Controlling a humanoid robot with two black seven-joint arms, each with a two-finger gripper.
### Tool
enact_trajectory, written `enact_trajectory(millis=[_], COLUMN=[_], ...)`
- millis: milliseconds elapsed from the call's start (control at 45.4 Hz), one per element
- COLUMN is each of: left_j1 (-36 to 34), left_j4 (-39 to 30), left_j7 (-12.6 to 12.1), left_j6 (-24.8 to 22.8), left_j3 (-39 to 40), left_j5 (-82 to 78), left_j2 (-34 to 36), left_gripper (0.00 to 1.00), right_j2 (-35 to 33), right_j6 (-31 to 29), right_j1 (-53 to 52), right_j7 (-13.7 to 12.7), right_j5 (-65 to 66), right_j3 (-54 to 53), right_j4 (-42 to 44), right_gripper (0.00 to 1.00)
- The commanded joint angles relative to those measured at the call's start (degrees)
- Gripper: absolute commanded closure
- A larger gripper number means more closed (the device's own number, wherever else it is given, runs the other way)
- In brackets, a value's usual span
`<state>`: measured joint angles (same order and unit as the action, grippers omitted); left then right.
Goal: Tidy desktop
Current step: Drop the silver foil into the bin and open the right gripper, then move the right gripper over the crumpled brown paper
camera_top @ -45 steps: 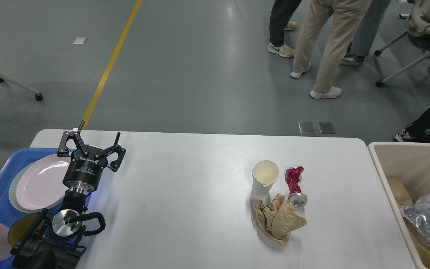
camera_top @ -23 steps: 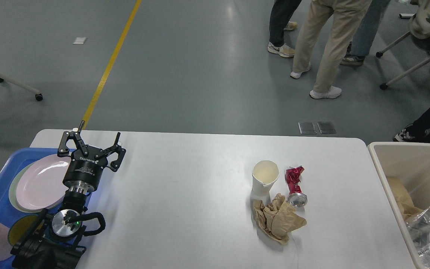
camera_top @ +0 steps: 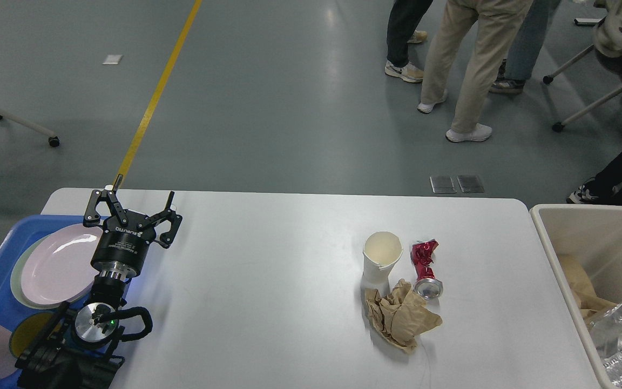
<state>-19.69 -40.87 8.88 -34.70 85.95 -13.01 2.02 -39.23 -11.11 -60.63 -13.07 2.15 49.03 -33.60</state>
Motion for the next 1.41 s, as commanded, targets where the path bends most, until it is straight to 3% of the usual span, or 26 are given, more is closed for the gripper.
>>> enact_trajectory(millis=[0,198,374,529,749,815,1013,1167,1277,1387], left_j1=[0.0,0.09,0.0,0.0,0.0,0.0,0.0,0.0,0.0,0.0], left_j4=[0.0,0.0,0.0,0.0,0.0,0.0,0.0,0.0,0.0,0.0], left_j7=[0.0,-0.09,0.0,0.0,0.0,0.0,0.0,-0.09,-0.09,-0.09], left_j6=[-0.02,-0.02,-0.02,-0.02,-0.02,0.07,0.07,-0.02,-0.02,-0.02], left_j3=[0.01,-0.08,0.01,-0.08,0.01,0.01,0.01,0.01,0.01,0.01], left_j5=[0.0,0.0,0.0,0.0,0.0,0.0,0.0,0.0,0.0,0.0], left_j2=[0.0,0.0,0.0,0.0,0.0,0.0,0.0,0.0,0.0,0.0], left_gripper=[0.03,0.03,0.03,0.03,0.03,0.03,0.03,0.03,0.03,0.03], right_j2=[-0.06,6.35,9.43,14.61,17.26,17.78,20.33,20.07,20.95,22.0], right_j6=[-10.4,-34.48,-41.7,-41.62,-37.15,-35.03,-29.23,-28.0,-25.98,-18.78], right_j1=[-17.04,-41.48,-58.27,-68.99,-86.3,-88.87,-88.0,-86.24,-79.66,-69.12], right_j7=[-0.37,-0.37,-0.46,-0.46,0.33,0.33,0.42,0.33,0.33,0.07], right_j5=[2.33,1.98,1.72,1.72,-5.48,-6.19,-6.28,-6.28,-6.37,-6.46], right_j3=[9.58,17.77,18.3,19.88,21.98,22.69,24.8,24.01,21.91,17.78], right_j4=[-9.37,-22.37,-33.62,-45.31,-63.68,-65.63,-65.72,-65.37,-63.79,-61.5], right_gripper=[0.0,0.0,0.0,0.0,0.0,0.0,0.0,0.0,0.0,0.0])
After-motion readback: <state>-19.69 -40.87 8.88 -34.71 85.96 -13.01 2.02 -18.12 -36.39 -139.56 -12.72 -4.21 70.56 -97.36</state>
